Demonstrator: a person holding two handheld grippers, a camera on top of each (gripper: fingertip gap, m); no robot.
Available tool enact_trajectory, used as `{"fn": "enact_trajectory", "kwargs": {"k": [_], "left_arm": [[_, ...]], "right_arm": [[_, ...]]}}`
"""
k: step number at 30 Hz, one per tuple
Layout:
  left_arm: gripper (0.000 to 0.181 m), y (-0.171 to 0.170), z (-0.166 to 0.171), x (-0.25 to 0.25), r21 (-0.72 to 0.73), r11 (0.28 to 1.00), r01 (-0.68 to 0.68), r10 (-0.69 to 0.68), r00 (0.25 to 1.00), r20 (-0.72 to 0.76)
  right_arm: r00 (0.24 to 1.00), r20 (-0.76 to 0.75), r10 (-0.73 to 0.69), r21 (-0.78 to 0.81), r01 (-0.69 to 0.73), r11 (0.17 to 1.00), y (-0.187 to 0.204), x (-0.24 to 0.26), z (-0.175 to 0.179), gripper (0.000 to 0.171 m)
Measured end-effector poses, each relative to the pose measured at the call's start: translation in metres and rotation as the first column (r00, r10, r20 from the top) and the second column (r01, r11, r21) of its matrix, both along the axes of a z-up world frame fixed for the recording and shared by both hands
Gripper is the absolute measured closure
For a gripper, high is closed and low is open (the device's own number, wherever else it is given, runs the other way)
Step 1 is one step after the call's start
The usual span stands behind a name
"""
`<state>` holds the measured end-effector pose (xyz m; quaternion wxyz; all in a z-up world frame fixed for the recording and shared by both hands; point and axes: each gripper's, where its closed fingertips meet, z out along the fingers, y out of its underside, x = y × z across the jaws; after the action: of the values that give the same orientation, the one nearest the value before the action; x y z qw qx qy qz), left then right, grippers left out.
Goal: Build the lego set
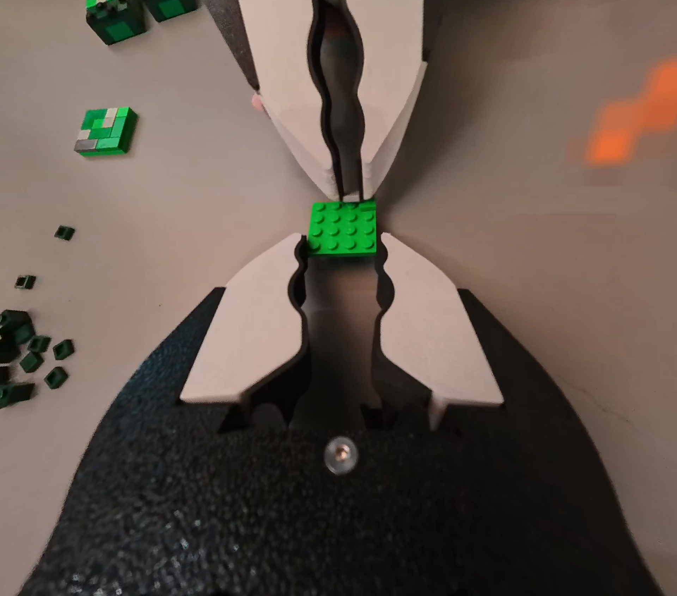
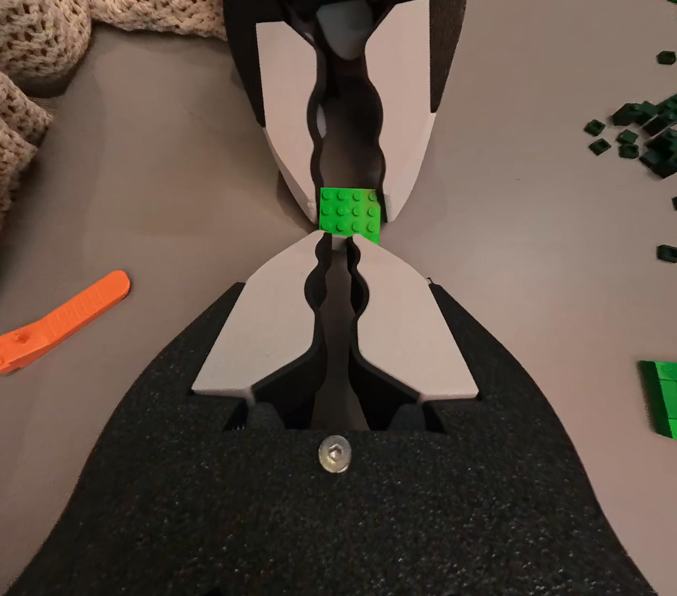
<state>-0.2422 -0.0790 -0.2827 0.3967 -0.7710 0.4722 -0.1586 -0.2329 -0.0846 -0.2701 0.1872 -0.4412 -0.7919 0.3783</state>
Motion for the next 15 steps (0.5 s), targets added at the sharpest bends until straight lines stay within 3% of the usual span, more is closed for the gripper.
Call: {"fn": "enact_trajectory", "kwargs": {"k": [15], "left_arm": [[0.145, -0.0037, -0.0005, 0.0011, -0.001, 1.000, -0.003, 0.003, 1.000, 0.000]], "right_arm": [[0.999, 0.044, -0.023, 0.016, 0.023, 1.000, -0.0020, -0.0044, -0.0005, 0.164]]}}
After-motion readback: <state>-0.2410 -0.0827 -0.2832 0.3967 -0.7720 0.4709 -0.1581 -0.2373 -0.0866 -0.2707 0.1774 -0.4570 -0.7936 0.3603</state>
